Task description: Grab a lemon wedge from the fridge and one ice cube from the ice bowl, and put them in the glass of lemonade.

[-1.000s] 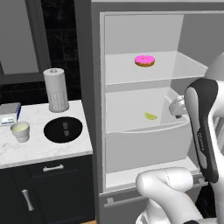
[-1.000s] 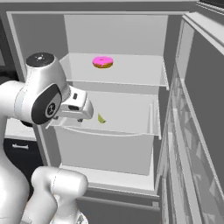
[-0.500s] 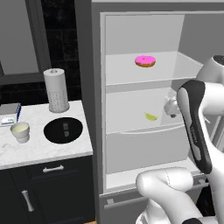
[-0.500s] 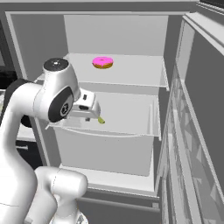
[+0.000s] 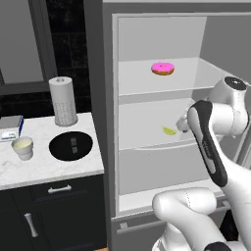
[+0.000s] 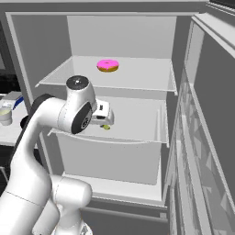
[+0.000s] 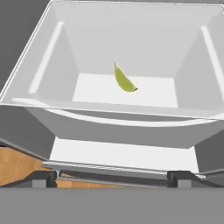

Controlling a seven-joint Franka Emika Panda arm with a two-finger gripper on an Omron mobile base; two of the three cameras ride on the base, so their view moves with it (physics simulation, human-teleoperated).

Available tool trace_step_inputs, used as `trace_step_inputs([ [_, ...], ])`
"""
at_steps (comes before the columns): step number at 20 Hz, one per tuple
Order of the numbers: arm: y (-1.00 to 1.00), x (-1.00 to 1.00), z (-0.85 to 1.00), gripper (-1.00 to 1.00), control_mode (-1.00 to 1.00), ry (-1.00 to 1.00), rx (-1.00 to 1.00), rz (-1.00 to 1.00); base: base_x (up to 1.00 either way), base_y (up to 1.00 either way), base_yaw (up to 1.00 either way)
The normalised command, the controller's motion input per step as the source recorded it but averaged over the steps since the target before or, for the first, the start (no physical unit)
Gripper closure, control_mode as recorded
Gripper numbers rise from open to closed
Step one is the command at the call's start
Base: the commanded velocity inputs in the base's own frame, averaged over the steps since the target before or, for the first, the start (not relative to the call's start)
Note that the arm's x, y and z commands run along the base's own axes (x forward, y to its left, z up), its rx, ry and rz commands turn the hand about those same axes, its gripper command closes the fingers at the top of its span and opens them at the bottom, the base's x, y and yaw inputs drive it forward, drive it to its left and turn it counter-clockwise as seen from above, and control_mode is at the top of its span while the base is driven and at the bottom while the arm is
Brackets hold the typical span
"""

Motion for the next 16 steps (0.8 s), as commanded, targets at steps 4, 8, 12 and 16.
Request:
trace_step_inputs([
  [4,0.00,0.35,-0.57,-1.00,-1.00,-0.03,0.00,0.03,0.00,0.00,0.00],
  [8,-0.11,0.41,-0.36,-1.00,-1.00,0.00,0.00,0.04,0.00,0.00,0.00],
  [12,-0.01,0.31,-0.02,-1.00,-1.00,0.00,0.00,0.05,0.00,0.00,0.00],
  [16,0.00,0.36,0.33,-1.00,-1.00,0.00,0.00,0.09,0.00,0.00,0.00],
])
